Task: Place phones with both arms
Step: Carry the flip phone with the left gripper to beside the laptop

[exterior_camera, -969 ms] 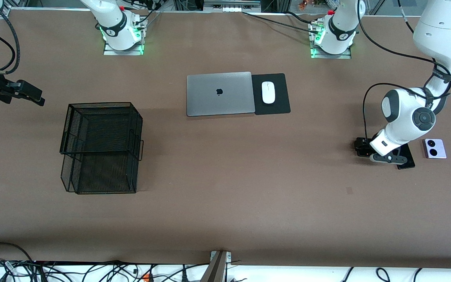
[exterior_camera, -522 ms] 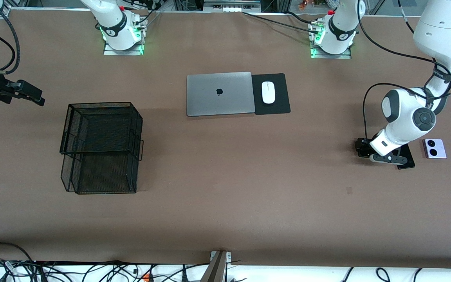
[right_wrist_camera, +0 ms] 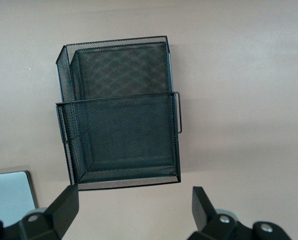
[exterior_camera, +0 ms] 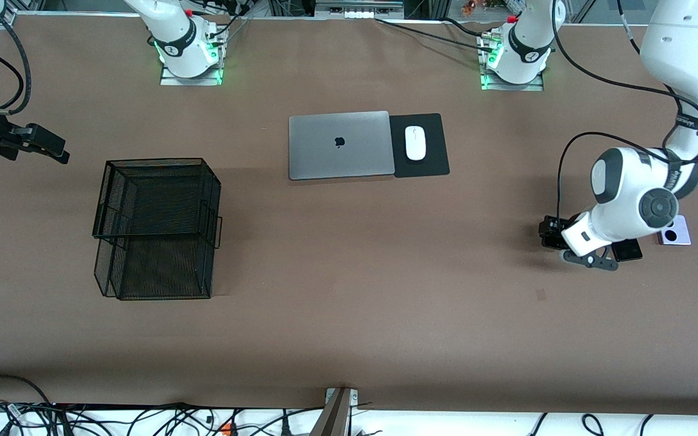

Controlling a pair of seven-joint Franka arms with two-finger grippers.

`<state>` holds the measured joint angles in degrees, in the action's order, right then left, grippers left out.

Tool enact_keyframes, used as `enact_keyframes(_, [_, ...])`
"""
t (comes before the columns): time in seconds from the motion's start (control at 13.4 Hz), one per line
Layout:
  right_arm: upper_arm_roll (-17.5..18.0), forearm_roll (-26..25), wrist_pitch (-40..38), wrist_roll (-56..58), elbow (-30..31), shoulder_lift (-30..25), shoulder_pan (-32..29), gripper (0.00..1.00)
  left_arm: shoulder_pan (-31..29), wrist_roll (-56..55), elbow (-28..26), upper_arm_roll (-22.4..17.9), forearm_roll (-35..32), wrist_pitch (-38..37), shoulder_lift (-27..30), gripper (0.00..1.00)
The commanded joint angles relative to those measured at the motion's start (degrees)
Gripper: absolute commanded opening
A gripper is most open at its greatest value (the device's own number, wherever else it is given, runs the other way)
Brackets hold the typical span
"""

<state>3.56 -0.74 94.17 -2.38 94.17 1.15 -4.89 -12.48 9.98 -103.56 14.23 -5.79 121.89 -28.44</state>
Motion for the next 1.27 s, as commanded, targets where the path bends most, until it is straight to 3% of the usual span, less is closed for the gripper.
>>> enact_keyframes(0.0, [0.66,0.92,0.05,-0.61,-0.57,0.17,-0.73,1.00,2.63,-1.36,9.41,4.21,0.34,-8.86,-0.91,0.22])
enact_keyframes(0.37, [0.66,0.92,0.05,-0.61,-0.66,0.17,-0.73,1.00,20.53,-21.80,13.90,4.66,0.87,-8.52,-4.77,0.22])
enact_keyframes(0.67, [0.66,0.92,0.05,-0.61,-0.57,0.17,-0.73,1.00,34.51,-37.73,26.01,4.23,0.43,-7.55,-16.18,0.22])
enact_keyframes(0.97, [0.66,0.92,0.05,-0.61,-0.57,0.17,-0.73,1.00,41.03,-44.87,26.57,3.96,-0.27,3.51,-22.00,0.22])
enact_keyframes(1.19, [0.66,0.92,-0.04,-0.52,-0.57,0.26,-0.47,1.00,42.36,-45.49,26.39,2.12,-0.54,6.86,-23.59,0.23])
